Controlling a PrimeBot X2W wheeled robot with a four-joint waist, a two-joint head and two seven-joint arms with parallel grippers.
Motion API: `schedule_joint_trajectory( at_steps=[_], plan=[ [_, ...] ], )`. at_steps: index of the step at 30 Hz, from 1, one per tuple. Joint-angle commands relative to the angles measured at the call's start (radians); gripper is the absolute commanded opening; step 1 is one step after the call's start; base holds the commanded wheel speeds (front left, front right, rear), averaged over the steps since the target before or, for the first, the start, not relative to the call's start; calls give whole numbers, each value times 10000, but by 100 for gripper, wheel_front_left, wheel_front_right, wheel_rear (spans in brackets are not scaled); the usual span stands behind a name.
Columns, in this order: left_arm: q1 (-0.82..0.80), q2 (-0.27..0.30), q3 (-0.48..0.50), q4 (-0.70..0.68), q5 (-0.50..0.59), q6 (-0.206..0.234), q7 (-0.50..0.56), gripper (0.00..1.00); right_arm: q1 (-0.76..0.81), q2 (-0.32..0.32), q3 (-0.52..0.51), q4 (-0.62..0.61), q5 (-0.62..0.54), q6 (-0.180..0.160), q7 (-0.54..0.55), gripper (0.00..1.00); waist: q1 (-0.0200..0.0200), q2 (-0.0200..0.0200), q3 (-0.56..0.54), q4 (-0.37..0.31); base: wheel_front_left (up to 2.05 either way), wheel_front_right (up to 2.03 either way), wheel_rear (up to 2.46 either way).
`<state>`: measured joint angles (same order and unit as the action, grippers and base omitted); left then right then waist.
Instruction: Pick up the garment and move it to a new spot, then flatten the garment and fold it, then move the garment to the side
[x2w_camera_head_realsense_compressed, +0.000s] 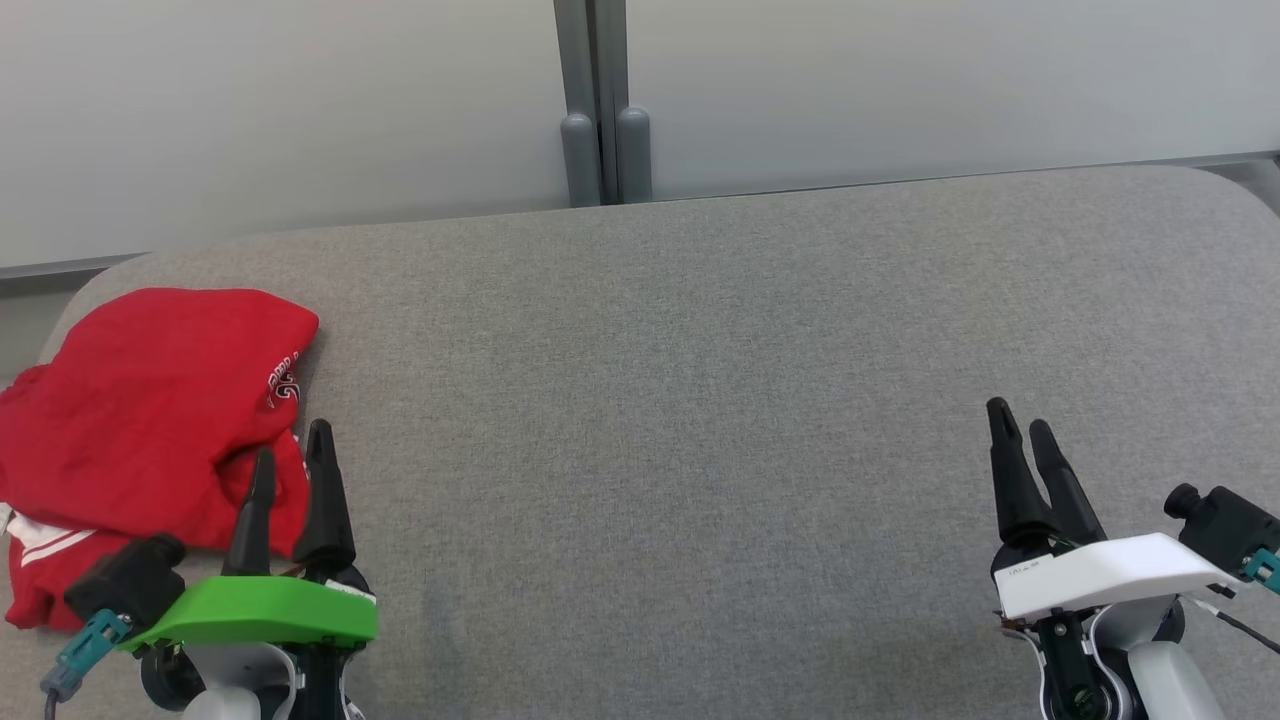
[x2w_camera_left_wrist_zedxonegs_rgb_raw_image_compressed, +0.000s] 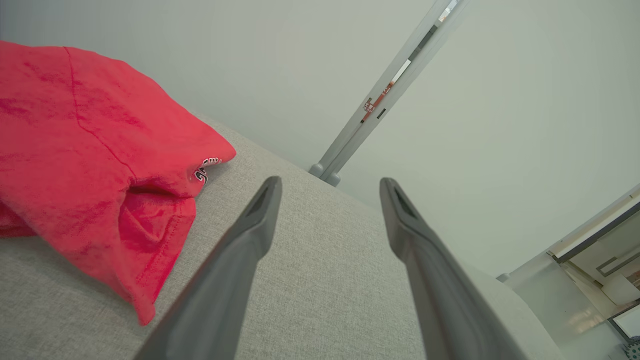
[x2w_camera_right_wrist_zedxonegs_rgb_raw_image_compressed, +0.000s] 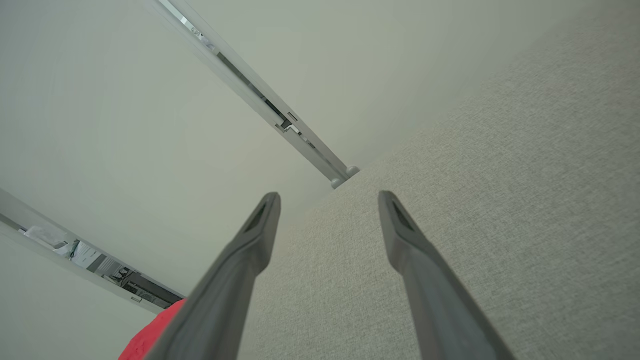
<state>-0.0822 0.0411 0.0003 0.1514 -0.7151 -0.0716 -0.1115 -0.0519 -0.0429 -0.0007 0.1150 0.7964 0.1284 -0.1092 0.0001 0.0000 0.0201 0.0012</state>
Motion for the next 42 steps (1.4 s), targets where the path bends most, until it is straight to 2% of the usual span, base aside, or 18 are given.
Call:
schedule_joint_trajectory(
  at_steps=[1,24,42],
  plan=[
    [-175,85,-7,-154,416,18,-99,100,-40,-62,36,-147,-391,29,-121,100,-1,0,2,2,0,0,0],
    [-131,139,-328,-209,3285,205,-698,100,49,-77,252,-69,-3173,32,-723,100,-1,0,17,11,0,0,0],
    [-119,266,-521,5,4834,324,-1091,100,132,-89,324,-68,-4901,34,-1112,100,-1,0,28,63,0,0,0]
  ],
)
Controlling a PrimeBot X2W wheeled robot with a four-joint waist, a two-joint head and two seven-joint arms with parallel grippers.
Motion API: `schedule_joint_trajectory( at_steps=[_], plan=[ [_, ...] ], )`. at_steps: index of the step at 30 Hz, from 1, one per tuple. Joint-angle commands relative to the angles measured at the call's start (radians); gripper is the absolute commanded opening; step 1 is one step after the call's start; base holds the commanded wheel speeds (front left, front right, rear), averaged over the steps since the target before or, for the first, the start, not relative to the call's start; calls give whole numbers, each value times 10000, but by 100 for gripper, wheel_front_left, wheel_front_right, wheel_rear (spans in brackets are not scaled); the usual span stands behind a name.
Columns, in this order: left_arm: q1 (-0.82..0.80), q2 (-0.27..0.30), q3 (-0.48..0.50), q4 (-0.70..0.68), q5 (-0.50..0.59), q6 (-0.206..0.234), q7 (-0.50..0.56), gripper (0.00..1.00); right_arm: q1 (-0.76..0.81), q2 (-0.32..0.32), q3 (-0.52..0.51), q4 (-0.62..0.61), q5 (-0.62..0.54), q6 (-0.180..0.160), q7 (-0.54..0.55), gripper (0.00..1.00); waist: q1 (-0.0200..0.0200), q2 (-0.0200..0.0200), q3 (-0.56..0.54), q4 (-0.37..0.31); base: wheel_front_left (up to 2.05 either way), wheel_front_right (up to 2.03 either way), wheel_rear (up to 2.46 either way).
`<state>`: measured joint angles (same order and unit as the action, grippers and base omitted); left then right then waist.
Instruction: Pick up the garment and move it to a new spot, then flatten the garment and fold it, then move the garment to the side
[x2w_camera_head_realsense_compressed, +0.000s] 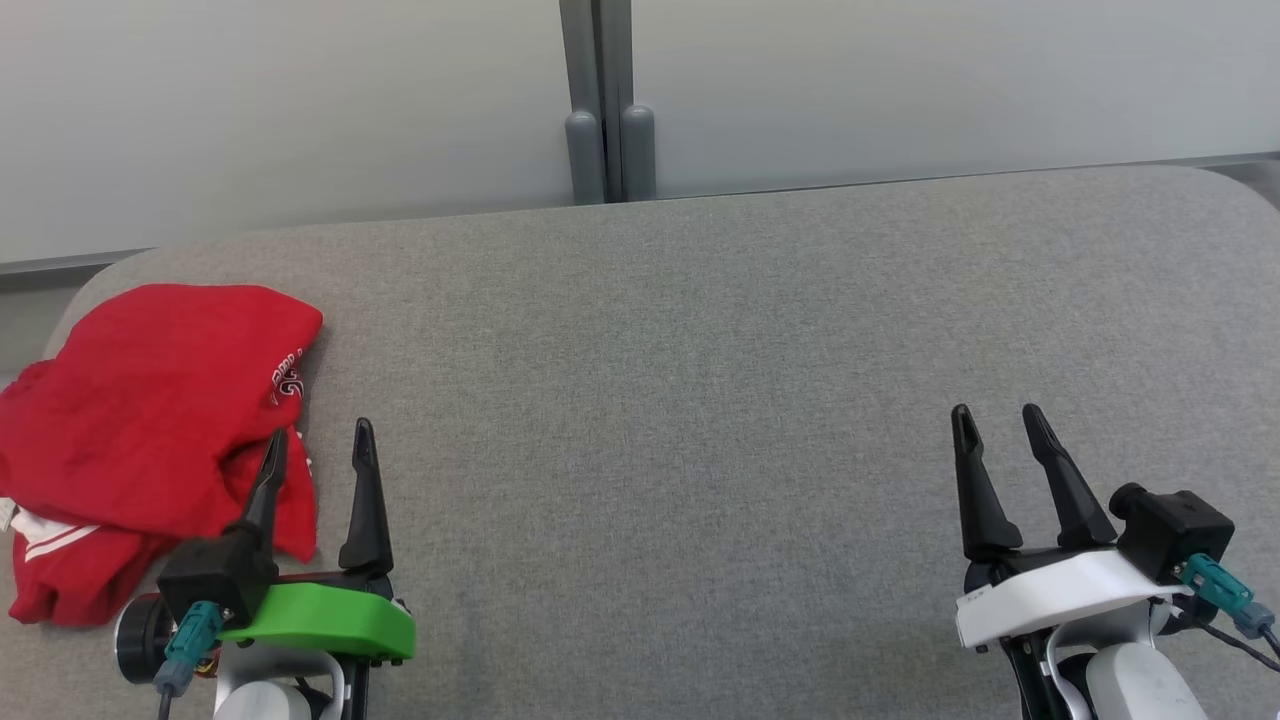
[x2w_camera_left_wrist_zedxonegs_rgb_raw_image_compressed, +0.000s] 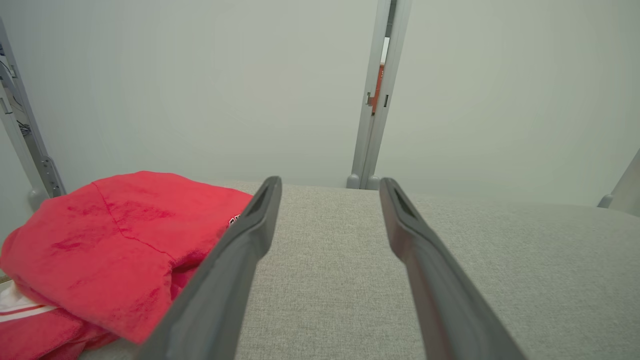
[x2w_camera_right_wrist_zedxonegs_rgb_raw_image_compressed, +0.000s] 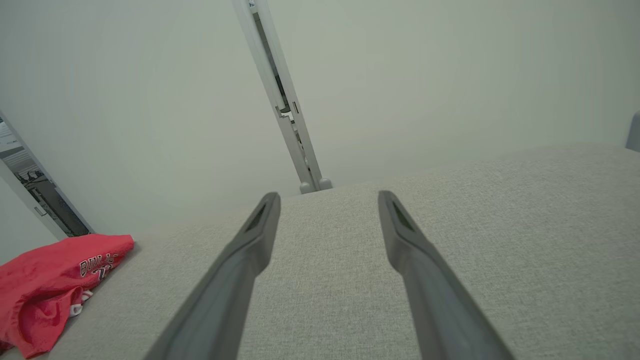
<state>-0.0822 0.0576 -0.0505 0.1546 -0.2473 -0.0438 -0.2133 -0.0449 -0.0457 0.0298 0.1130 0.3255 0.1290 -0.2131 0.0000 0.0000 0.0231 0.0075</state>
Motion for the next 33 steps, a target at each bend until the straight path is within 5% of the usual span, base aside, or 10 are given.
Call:
schedule_joint_trajectory(
  at_steps=[1,33],
  plan=[
    [-112,106,-20,-8,216,51,-96,100,69,-59,27,-49,-254,28,-100,100,0,0,-5,1,0,0,0],
    [270,321,-124,-744,1064,183,746,100,151,-65,-48,-109,-2057,20,-102,100,0,0,12,92,0,0,0]
  ],
)
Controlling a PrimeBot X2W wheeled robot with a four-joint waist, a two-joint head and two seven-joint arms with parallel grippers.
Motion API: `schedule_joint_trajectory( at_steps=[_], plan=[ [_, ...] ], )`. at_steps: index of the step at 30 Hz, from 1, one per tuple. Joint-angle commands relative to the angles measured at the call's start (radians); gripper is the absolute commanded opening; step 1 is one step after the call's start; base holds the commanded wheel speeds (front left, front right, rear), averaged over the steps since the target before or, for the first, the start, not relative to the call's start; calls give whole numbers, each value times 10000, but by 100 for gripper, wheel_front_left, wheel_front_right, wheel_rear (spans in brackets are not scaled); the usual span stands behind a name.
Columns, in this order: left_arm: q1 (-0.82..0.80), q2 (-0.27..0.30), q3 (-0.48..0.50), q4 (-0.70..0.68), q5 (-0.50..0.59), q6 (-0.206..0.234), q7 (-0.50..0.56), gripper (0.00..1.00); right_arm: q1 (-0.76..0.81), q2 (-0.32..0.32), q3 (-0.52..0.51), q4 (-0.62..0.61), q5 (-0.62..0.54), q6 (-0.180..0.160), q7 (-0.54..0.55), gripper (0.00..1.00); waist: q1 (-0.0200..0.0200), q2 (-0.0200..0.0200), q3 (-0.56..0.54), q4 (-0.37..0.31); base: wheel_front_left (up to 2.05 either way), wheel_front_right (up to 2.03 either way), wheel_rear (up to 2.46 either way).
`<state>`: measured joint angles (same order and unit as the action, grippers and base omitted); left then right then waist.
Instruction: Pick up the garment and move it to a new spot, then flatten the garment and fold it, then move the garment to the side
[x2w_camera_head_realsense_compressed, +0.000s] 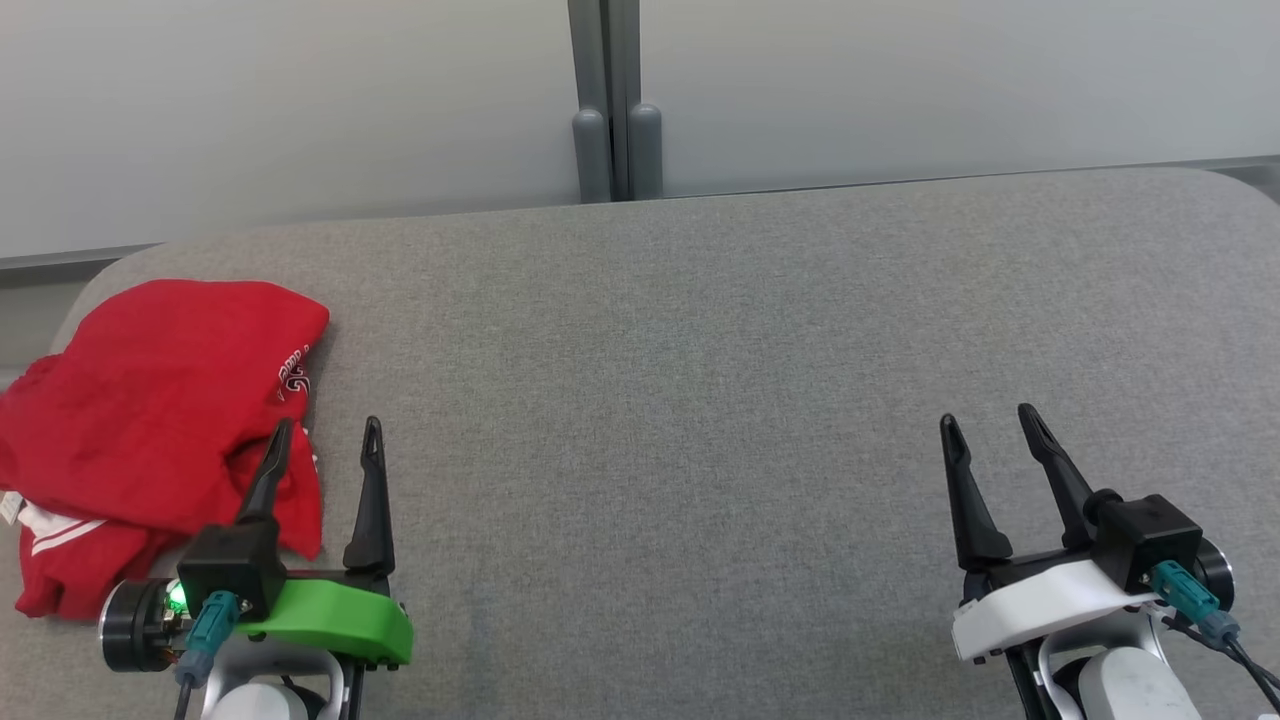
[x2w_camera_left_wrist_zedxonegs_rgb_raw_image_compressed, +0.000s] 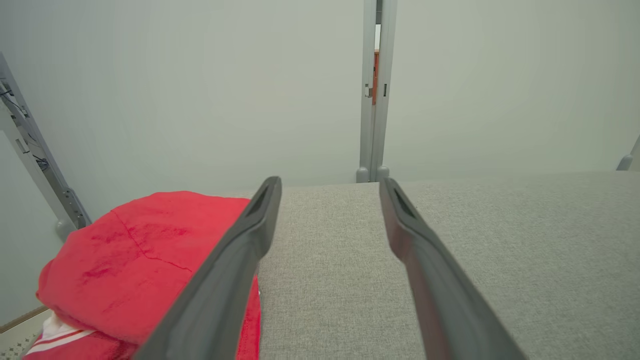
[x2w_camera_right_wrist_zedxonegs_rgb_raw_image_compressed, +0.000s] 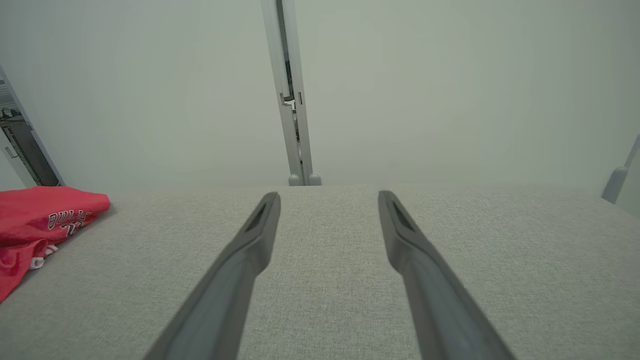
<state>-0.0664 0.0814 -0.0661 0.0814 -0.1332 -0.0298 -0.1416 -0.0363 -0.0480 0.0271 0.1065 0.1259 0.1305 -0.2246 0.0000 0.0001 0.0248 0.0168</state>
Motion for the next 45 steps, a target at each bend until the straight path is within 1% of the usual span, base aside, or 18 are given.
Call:
schedule_joint_trajectory(
  at_steps=[1,14,28,36,45],
  plan=[
    [124,95,39,-17,-83,48,58,100,76,-40,-43,-61,-67,5,33,100,0,-1,-11,-1,0,0,0],
    [307,233,79,-96,-248,201,312,100,238,-40,-216,-247,51,5,274,100,0,-1,-105,-6,0,0,0],
    [207,310,-54,-71,-295,231,329,100,262,-40,-193,-184,159,5,325,100,0,-1,-32,143,0,0,0],
    [194,403,-34,-60,-362,312,254,100,290,-40,-122,-159,217,5,308,100,0,-1,-31,514,0,0,0],
    [97,521,35,37,-411,401,141,100,289,-40,-43,-108,257,5,264,100,0,-1,10,1312,0,0,0]
  ],
)
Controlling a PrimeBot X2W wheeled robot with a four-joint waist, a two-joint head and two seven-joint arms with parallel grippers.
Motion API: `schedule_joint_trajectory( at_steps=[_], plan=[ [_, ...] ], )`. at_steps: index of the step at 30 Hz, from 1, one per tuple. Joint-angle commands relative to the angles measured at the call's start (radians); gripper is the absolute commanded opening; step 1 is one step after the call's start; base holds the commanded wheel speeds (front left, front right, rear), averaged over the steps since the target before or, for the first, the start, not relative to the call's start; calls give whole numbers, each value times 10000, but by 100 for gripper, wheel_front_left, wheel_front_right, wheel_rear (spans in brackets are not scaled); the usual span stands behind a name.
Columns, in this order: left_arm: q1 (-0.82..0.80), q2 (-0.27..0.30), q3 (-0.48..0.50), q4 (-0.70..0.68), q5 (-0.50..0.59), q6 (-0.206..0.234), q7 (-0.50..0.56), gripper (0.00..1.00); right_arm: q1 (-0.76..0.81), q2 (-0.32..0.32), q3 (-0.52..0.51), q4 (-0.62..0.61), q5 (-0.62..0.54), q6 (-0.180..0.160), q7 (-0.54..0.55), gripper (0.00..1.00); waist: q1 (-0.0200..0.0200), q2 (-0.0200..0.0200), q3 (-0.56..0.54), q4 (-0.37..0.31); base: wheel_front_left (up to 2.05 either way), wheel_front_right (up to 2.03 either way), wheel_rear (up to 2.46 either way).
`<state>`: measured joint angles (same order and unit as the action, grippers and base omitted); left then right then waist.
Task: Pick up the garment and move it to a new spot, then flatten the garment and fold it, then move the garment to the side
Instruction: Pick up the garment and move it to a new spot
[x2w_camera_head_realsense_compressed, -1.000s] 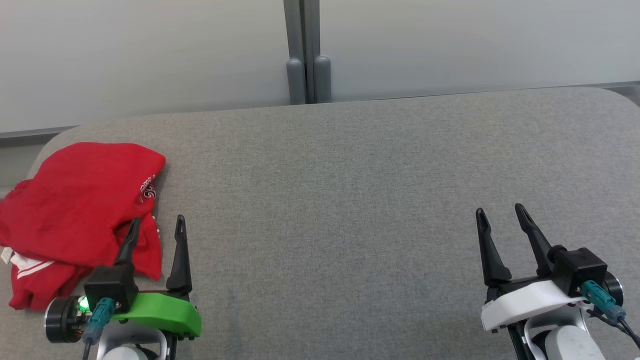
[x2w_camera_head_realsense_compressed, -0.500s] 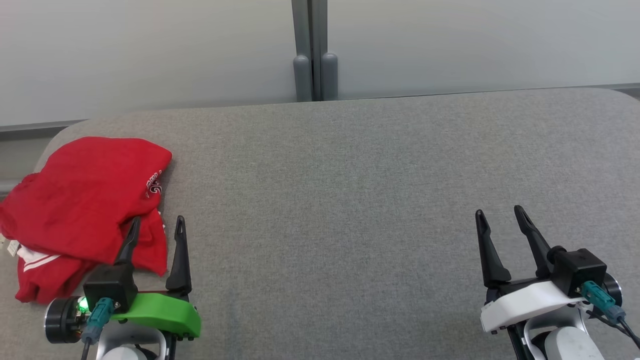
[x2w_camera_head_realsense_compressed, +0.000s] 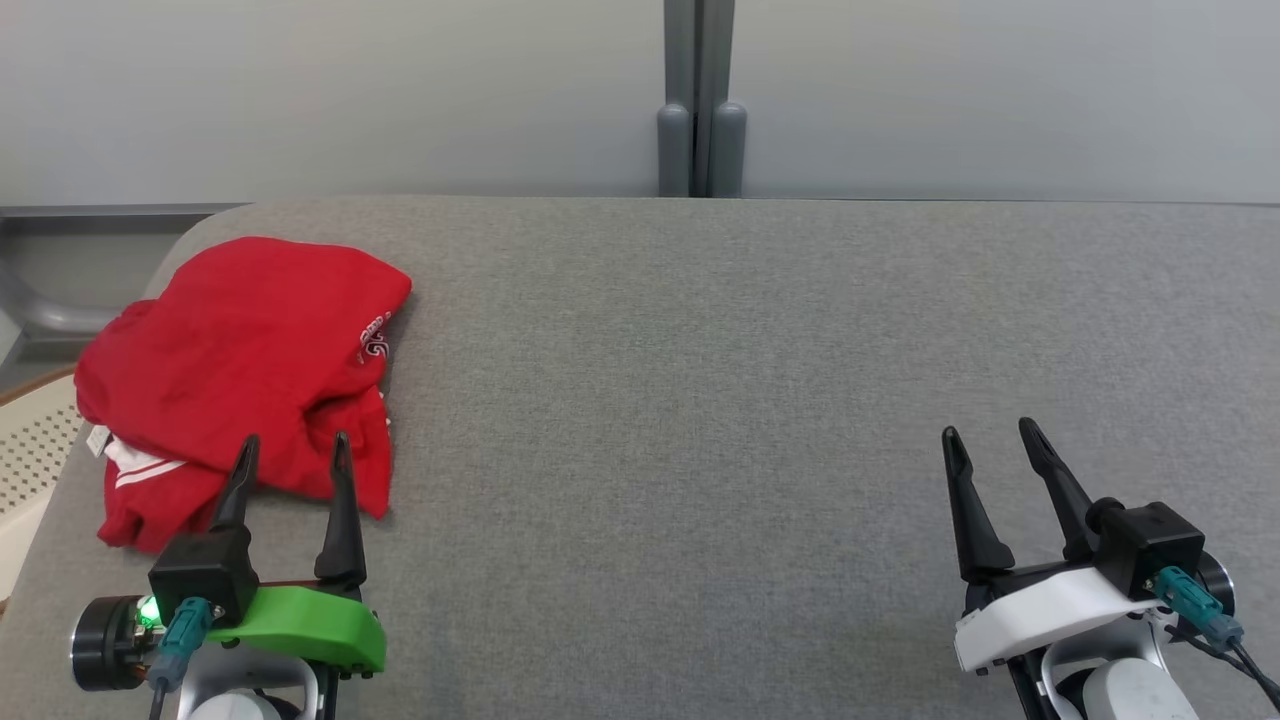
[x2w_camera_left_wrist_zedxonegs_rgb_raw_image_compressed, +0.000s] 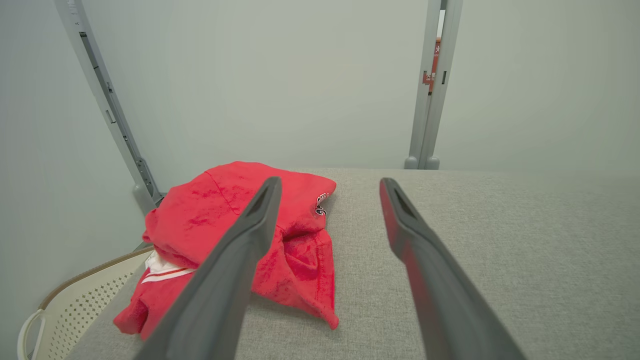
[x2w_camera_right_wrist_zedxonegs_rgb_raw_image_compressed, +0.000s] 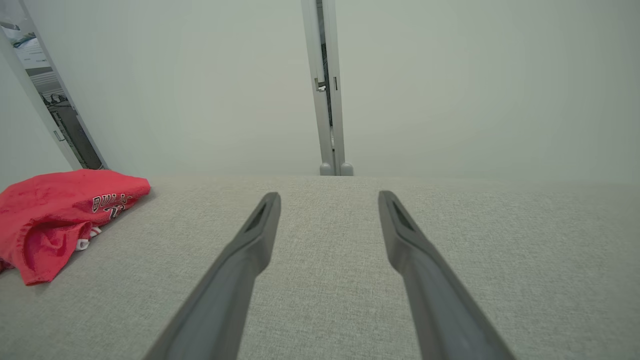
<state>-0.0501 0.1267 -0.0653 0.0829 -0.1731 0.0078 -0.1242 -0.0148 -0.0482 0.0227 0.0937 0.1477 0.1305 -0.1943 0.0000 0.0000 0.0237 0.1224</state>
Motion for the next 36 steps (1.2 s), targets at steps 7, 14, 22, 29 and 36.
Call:
schedule_joint_trajectory(
  at_steps=[7,14,22,29,36],
  plan=[
    [67,130,65,12,-33,162,-95,100,111,-40,81,77,101,5,-54,100,0,0,18,1032,0,0,0],
    [59,229,88,29,-91,189,-125,100,109,-39,126,104,102,5,-36,100,0,0,46,1822,0,0,0],
    [106,318,136,58,-181,288,-190,100,84,-39,182,194,141,5,-54,100,0,0,14,2565,0,0,0],
    [210,411,166,-22,-220,349,-131,100,123,-40,247,254,178,5,-89,100,0,0,-79,2950,0,0,0],
    [266,440,168,-81,-327,398,-103,100,142,-40,282,310,193,5,-82,100,0,0,-119,3109,0,0,0]
  ],
)
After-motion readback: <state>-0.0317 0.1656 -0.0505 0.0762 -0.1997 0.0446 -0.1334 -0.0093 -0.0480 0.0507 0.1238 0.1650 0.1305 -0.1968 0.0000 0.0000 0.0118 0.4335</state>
